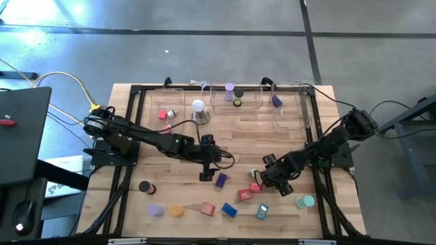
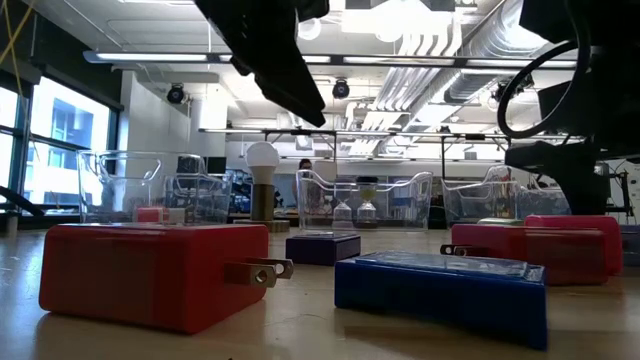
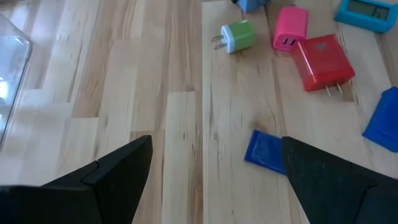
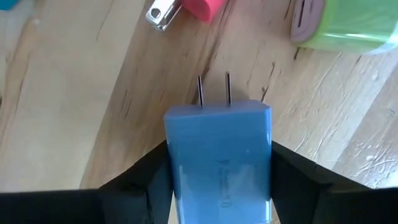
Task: Pick & Place Office items
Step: Put the light blue charger adapter into the left transparent bin
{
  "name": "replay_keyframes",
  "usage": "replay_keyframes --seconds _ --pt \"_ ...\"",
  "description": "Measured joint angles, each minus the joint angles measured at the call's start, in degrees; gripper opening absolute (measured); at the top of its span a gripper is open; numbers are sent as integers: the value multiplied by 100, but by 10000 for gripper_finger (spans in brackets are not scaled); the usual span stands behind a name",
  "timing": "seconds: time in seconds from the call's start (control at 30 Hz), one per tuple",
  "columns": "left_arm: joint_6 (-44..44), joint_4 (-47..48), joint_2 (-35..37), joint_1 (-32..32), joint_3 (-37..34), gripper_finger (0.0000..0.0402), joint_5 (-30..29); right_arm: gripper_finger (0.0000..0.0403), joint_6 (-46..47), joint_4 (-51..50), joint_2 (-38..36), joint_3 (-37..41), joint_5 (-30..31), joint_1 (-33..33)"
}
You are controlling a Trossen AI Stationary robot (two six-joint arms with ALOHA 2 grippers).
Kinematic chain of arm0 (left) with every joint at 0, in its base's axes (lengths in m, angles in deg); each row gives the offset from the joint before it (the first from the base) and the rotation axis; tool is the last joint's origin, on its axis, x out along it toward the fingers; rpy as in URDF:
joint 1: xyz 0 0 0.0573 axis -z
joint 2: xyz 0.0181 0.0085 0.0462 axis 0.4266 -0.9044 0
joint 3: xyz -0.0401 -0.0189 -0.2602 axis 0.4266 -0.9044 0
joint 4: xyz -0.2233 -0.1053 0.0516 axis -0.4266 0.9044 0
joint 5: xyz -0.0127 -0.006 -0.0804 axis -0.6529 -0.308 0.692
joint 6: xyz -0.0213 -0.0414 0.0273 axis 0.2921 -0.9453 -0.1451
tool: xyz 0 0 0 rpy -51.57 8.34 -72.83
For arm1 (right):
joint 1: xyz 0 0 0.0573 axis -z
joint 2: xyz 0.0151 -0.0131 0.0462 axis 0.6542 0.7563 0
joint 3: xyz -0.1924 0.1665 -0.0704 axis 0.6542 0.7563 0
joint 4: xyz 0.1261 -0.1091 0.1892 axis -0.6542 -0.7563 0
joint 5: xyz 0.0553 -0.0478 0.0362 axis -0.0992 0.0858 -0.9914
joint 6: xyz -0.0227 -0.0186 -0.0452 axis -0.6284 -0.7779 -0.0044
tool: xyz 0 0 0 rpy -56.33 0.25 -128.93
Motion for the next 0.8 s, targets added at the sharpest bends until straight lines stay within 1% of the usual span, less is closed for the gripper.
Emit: replay_keyframes --seconds 0.1,0.17,0.3,0.47,0.63,0.73,0.8 --pt "-2 -61 0 2 0 344 0 195 15 4 -37 0 39 -2" --pt "-26 -107 0 2 0 344 0 195 130 -101 -114 0 182 -4" --pt "-28 -129 0 2 0 344 0 195 573 -698 -326 -105 582 -54" --pt "-42 -146 0 2 0 344 0 195 980 -1279 -664 -330 1301 -247" --pt "-8 -189 0 7 0 344 -3 195 1221 -1691 -917 -673 2258 -343" --pt "281 -189 0 9 0 344 -21 195 1230 -1655 -996 -853 2694 -325" --pt "708 -186 0 3 0 344 -167 195 1157 -1484 -1006 -952 2751 -271"
